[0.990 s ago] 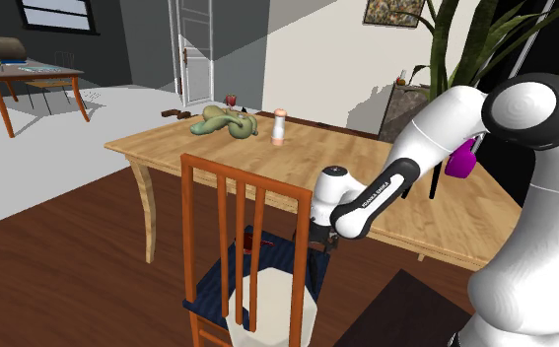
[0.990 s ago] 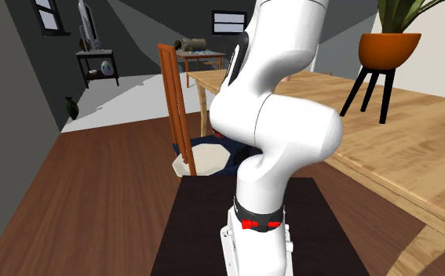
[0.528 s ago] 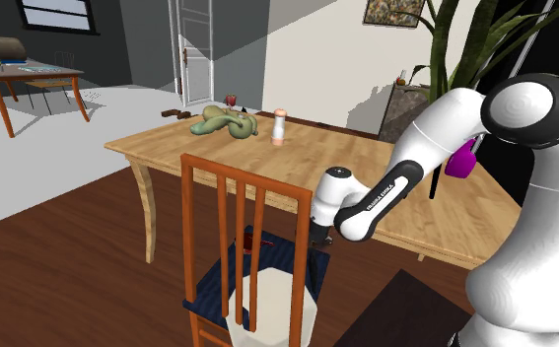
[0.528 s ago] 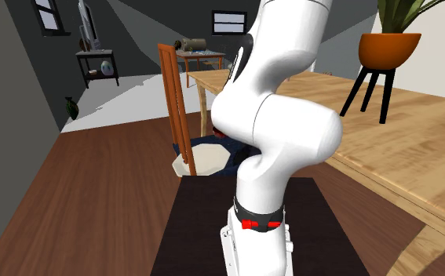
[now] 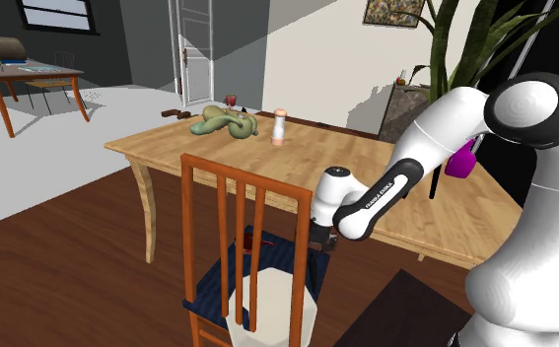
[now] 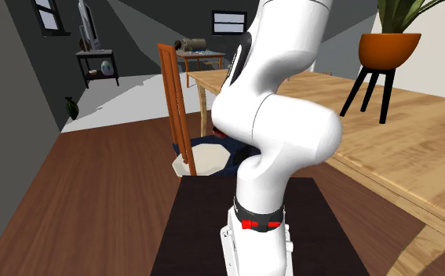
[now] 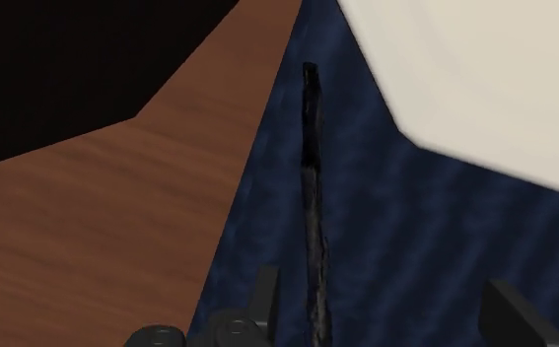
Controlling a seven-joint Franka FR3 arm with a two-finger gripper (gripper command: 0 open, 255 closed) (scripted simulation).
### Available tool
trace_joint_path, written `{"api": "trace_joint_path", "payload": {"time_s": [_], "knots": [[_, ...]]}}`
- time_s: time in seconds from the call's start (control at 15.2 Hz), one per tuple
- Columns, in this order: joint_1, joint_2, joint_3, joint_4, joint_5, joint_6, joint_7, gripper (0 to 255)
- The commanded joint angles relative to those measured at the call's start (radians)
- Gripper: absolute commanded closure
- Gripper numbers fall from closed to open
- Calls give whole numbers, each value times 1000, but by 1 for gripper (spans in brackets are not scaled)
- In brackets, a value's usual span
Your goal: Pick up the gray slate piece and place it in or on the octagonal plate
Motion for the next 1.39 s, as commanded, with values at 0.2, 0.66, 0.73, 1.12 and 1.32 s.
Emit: {"api": "trace_joint_path", "payload": {"time_s": [0.2, 0.66, 0.73, 1.12, 1.32], "knots": [[-40, 39, 16, 1, -3, -59, -111, 0], [-52, 132, -1, 30, -176, -38, 13, 0], [-64, 136, 9, 32, -188, -42, 21, 0], [-136, 134, 62, 27, -204, -55, 13, 255], [-105, 172, 38, 68, -232, -70, 38, 255]]}}
